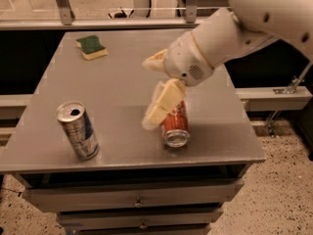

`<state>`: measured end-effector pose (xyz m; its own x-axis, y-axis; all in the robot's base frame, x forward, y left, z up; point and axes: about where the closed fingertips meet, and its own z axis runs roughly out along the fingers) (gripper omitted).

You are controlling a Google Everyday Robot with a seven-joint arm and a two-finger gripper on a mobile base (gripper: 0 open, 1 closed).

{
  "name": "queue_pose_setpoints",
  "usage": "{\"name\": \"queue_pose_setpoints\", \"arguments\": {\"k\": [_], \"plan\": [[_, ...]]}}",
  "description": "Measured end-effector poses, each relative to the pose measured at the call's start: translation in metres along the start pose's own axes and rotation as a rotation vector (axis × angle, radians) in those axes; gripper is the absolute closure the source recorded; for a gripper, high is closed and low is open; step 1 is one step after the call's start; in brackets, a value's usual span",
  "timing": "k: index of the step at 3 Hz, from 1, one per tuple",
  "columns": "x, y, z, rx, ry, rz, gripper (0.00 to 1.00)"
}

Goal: Pick redbull can

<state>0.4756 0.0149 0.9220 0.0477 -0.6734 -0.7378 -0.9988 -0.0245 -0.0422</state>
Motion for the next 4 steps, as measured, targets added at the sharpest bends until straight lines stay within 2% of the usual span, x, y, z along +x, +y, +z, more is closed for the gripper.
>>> {"name": "queue_pose_setpoints", "arguments": {"k": [1, 2, 3, 4], "plan": [[-0.041, 0.01, 0.044, -0.1, -0.178, -0.058, 0.0], [-0.064, 0.027, 0.077, -0.17, -0.298, -0.099, 0.0], [-0.078, 0.043, 0.099, -0.218, -0.377, -0.131, 0.0], [-0.082, 0.053, 0.111, -0.242, -0.416, -0.137, 0.18]]}}
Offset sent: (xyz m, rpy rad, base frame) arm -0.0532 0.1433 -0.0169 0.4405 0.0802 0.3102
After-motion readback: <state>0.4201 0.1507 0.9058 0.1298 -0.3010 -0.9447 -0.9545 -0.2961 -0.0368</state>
